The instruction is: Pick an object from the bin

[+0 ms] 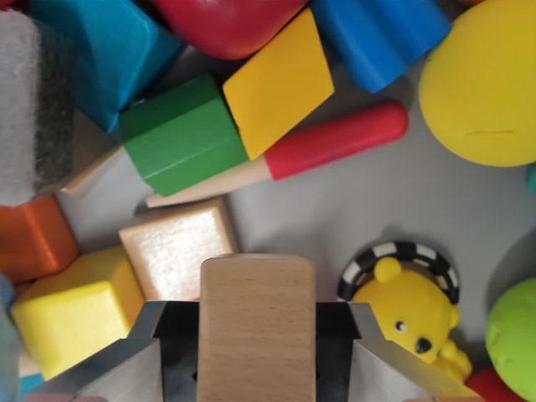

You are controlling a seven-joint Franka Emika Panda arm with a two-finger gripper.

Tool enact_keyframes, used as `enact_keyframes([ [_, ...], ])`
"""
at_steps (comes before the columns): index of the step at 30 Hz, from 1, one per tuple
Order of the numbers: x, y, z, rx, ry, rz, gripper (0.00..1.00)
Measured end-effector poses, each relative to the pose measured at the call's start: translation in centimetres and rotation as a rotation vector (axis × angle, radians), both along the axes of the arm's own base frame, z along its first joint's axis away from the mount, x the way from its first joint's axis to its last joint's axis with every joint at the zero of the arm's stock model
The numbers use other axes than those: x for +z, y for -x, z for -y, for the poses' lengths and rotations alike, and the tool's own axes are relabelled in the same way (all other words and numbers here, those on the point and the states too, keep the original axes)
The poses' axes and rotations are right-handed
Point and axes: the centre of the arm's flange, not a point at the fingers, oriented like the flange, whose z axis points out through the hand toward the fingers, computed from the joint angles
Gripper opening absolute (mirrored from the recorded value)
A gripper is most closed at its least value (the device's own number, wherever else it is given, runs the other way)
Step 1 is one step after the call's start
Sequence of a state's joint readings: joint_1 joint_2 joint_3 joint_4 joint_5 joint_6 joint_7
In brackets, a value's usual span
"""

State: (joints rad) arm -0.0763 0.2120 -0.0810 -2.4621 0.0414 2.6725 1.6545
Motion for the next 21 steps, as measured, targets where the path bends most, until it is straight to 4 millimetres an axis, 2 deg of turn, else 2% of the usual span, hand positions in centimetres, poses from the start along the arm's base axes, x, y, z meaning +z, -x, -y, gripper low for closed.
enact_keyframes([
  [21, 8.3, 0.1, -0.1, 0.001, -0.001, 0.001, 0.00],
])
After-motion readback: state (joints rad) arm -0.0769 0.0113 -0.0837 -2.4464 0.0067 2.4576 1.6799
